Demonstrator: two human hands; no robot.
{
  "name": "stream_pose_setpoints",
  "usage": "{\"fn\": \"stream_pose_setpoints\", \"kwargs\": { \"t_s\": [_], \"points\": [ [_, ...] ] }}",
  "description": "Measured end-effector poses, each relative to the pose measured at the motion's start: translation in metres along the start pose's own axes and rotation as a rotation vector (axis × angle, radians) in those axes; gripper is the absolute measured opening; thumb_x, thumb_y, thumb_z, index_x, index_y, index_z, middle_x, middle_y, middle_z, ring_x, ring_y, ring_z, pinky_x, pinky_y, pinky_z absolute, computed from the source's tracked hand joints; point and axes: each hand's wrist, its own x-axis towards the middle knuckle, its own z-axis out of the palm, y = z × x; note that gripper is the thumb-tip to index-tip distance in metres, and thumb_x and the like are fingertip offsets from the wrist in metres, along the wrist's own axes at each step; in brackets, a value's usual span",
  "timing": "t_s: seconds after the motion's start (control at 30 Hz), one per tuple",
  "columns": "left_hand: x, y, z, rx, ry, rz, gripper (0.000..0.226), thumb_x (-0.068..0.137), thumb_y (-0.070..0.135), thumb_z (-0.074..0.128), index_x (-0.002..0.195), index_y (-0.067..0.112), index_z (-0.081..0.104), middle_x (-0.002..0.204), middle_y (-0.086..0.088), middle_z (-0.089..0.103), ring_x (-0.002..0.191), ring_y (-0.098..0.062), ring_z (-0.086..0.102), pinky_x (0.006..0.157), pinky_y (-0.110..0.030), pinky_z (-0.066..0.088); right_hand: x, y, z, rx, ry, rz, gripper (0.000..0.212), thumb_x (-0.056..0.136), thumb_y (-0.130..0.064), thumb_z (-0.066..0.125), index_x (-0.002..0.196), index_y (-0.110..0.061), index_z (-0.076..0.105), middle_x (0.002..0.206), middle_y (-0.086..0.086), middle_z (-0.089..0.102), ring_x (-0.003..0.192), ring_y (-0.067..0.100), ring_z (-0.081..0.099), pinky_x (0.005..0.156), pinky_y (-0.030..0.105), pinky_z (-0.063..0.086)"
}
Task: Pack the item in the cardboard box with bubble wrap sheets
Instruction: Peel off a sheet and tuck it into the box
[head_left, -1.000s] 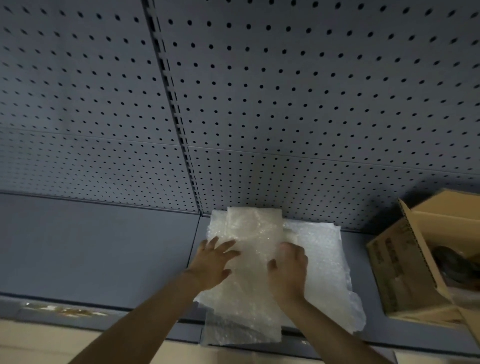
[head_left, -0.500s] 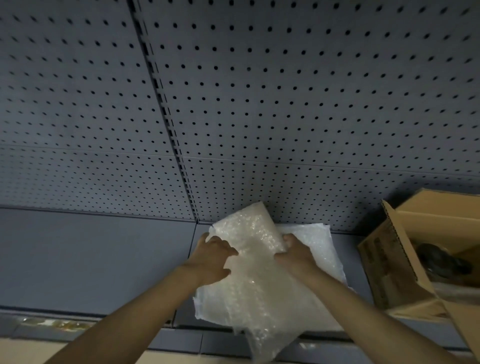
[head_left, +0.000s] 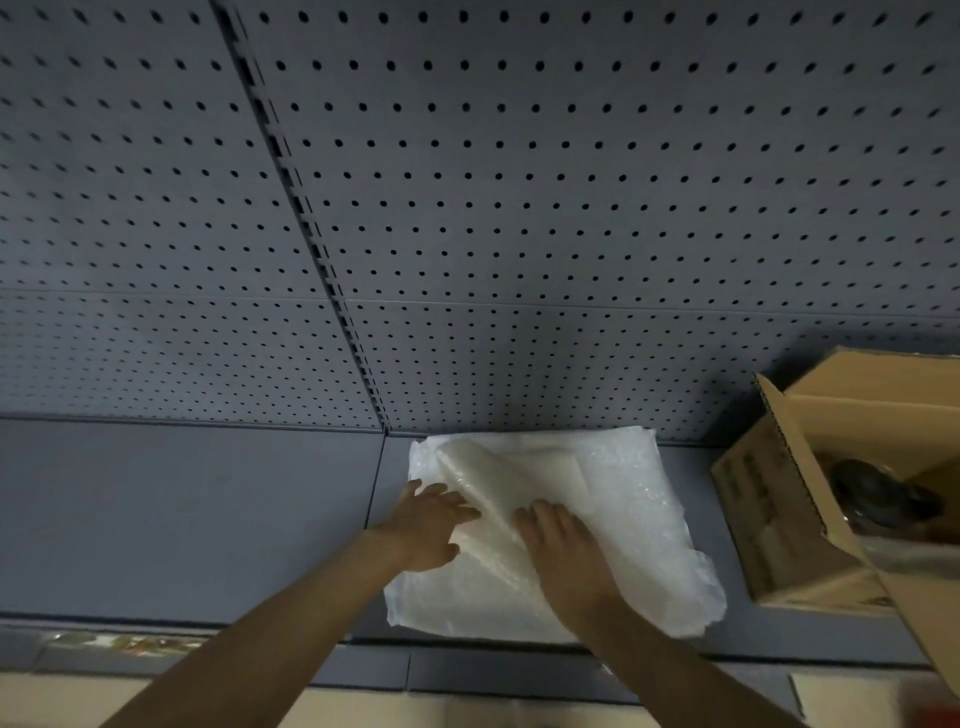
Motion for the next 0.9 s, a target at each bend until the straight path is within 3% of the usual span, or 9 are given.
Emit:
{"fn": "stream_pose_setpoints", "kwargs": {
  "t_s": [0.17, 0.3, 0.43, 0.53, 0.63, 0.7, 0.73, 0.83, 0.9],
  "points": [
    [0.003, -0.004, 0.010, 0.019, 0.031, 0.000, 0.059, 0.096, 0.039, 0.043, 0.150, 0.029, 0.021, 0.160, 0.004, 0.014, 0.148, -0.021, 0.004, 0.119, -0.048, 0.003, -0.013, -0.012, 0.012, 0.030, -0.055, 0.058, 0.073, 0.057, -0.049, 0.075, 0.120, -0.019, 0.055, 0.126, 0.011, 0.054, 0.099, 0.028, 0.048, 0.080, 0.044, 0.048],
    [0.001, -0.004, 0.012, 0.016, 0.096, 0.007, 0.055, 0.096, 0.035, 0.044, 0.148, 0.028, 0.027, 0.158, 0.003, 0.023, 0.147, -0.021, 0.014, 0.119, -0.043, 0.010, -0.014, -0.015, 0.018, 0.001, -0.099, 0.099, 0.090, 0.041, -0.048, 0.085, 0.120, -0.015, 0.057, 0.127, 0.016, 0.060, 0.117, 0.039, 0.047, 0.099, 0.059, 0.028],
    [-0.008, -0.005, 0.005, -0.009, 0.284, 0.008, 0.037, 0.094, 0.028, 0.047, 0.131, 0.024, 0.053, 0.134, 0.003, 0.055, 0.123, -0.017, 0.049, 0.111, -0.033, 0.029, -0.006, -0.023, 0.023, 0.017, -0.226, 0.162, 0.103, 0.028, -0.031, 0.091, 0.119, -0.009, 0.046, 0.120, 0.024, 0.064, 0.105, 0.052, 0.060, 0.086, 0.066, 0.048],
    [-0.015, -0.002, 0.001, 0.043, 0.444, 0.028, 0.029, 0.088, 0.026, 0.056, 0.116, 0.019, 0.058, 0.115, -0.001, 0.057, 0.104, -0.020, 0.055, 0.099, -0.033, 0.041, -0.001, -0.020, 0.025, 0.003, -0.248, 0.158, 0.098, 0.032, -0.023, 0.091, 0.117, -0.006, 0.044, 0.115, 0.026, 0.066, 0.097, 0.052, 0.064, 0.078, 0.062, 0.053],
    [-0.012, -0.001, 0.008, 0.148, 0.629, 0.068, 0.055, 0.060, 0.032, 0.081, 0.108, 0.019, 0.056, 0.104, -0.003, 0.054, 0.099, -0.022, 0.054, 0.088, -0.035, 0.052, 0.002, -0.010, 0.020, -0.001, -0.186, 0.141, 0.089, 0.042, -0.019, 0.088, 0.120, -0.008, 0.044, 0.118, 0.022, 0.065, 0.099, 0.046, 0.065, 0.083, 0.056, 0.054],
    [-0.007, 0.002, 0.012, 0.201, 0.610, 0.066, 0.082, 0.056, 0.038, 0.082, 0.127, 0.018, 0.047, 0.127, -0.011, 0.050, 0.122, -0.030, 0.042, 0.103, -0.047, 0.043, 0.002, -0.002, 0.011, 0.115, -0.115, 0.130, 0.071, 0.068, -0.018, 0.073, 0.131, -0.015, 0.040, 0.133, 0.014, 0.055, 0.116, 0.037, 0.056, 0.101, 0.047, 0.046],
    [-0.006, 0.005, 0.011, 0.233, 0.571, 0.059, 0.095, 0.058, 0.041, 0.080, 0.139, 0.018, 0.036, 0.142, -0.015, 0.040, 0.135, -0.036, 0.031, 0.111, -0.055, 0.029, 0.002, 0.002, 0.005, 0.185, -0.113, 0.130, 0.064, 0.077, -0.016, 0.064, 0.135, -0.019, 0.037, 0.136, 0.007, 0.050, 0.120, 0.030, 0.052, 0.105, 0.040, 0.042],
    [-0.003, 0.013, 0.004, 0.351, 0.484, 0.023, 0.115, 0.075, 0.043, 0.071, 0.151, 0.023, -0.013, 0.158, -0.017, -0.016, 0.143, -0.039, -0.020, 0.105, -0.064, -0.020, 0.006, 0.018, -0.014, 0.338, -0.082, 0.158, 0.058, 0.083, -0.019, 0.056, 0.136, -0.028, 0.034, 0.131, -0.004, 0.053, 0.111, 0.019, 0.058, 0.093, 0.027, 0.045],
    [0.001, 0.018, 0.001, 0.395, 0.472, -0.005, 0.118, 0.080, 0.042, 0.067, 0.145, 0.021, -0.029, 0.153, -0.016, -0.031, 0.136, -0.038, -0.036, 0.097, -0.065, -0.032, 0.007, 0.029, -0.024, 0.396, -0.098, 0.148, 0.058, 0.081, -0.022, 0.057, 0.134, -0.029, 0.035, 0.125, -0.006, 0.058, 0.100, 0.019, 0.062, 0.082, 0.026, 0.048]
  ]
}}
